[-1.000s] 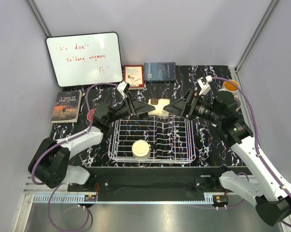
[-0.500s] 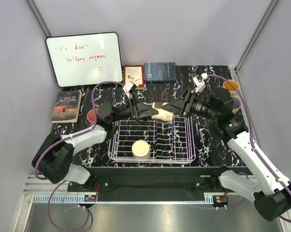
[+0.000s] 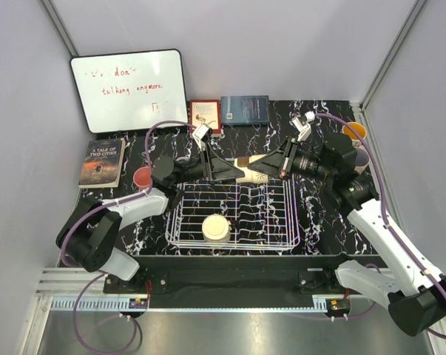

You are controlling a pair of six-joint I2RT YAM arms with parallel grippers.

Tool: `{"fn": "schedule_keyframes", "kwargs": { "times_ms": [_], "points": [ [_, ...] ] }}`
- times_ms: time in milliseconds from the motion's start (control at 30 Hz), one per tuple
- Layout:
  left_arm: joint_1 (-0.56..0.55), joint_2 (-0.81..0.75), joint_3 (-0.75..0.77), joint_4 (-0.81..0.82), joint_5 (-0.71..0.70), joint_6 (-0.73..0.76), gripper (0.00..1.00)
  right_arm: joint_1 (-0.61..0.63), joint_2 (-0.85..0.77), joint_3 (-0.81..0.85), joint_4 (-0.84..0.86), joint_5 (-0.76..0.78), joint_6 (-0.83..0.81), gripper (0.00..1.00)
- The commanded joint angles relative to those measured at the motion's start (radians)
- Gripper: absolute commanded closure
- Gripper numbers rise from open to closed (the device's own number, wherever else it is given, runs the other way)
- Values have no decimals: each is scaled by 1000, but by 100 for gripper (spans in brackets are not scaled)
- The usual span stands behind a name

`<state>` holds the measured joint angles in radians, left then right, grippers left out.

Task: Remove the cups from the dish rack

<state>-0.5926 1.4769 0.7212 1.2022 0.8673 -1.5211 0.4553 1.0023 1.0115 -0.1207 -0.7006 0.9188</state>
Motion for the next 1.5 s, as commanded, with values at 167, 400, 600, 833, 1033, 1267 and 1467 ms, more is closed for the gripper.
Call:
{"fn": "schedule_keyframes", "kwargs": {
  "times_ms": [167,400,600,833,1033,1267,1467],
  "points": [
    [13,-9,8,-15,19,-4,1,11,-18,134,-134,104,-176,100],
    [46,-148,3,-404,-28,191,1,11,91,315,-296,280,-273,100],
    [85,-322,52,-1088,-311,511,1,11,393,623,-595,588,-374,100],
    [97,-420,58,-1446,-548,562,1,19,744,1002,-773,783,-429,100],
    [97,-494,47,-1589,-666,575,1,29,1076,1469,-1092,1022,-475,100],
    [96,-511,57,-1716,-749,592,1,28,1282,1598,-1224,1164,-468,100],
    [97,-497,54,-1736,-751,599,1,25,1351,1524,-1211,1096,-431,100]
  ]
}}
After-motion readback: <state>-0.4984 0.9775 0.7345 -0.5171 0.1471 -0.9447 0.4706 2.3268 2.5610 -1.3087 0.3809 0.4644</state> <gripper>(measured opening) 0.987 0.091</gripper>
